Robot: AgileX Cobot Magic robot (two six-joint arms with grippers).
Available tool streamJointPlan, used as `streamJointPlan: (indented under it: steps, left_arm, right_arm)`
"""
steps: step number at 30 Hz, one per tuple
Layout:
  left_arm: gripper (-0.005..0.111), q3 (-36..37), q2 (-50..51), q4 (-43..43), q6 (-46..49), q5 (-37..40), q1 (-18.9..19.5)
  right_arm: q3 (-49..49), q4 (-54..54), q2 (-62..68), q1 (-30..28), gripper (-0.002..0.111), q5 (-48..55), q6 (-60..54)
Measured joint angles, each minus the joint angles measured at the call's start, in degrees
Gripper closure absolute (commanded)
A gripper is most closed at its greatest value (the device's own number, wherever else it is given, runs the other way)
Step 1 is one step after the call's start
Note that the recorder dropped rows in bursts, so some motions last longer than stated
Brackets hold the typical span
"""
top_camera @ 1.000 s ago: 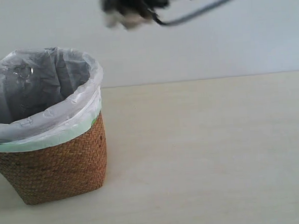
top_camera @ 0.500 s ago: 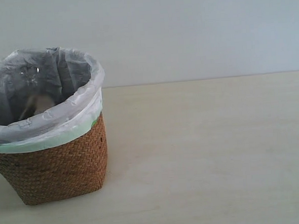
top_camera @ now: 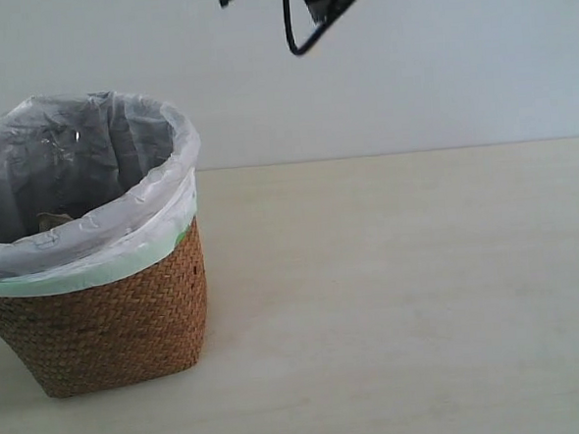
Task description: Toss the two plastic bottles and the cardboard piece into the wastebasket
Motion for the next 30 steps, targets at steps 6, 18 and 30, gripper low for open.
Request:
streamJointPlan:
  steps: [6, 18, 30]
  left_arm:
    - [0.103, 0.0, 0.0, 0.0, 0.0, 0.0, 0.0]
    - [0.103, 0.0, 0.0, 0.0, 0.0, 0.0, 0.0]
    - [0.103, 0.0, 0.0, 0.0, 0.0, 0.0, 0.0]
  right_arm:
    - [21.3, -1.4, -8.8, 2.7, 0.107, -12.8, 6.4]
    - [63.1, -1.8, -32.9, 3.8, 0.107, -45.6, 17.9]
    - [70.5, -1.9, -40.8, 3.8, 0.107, -43.2, 18.4]
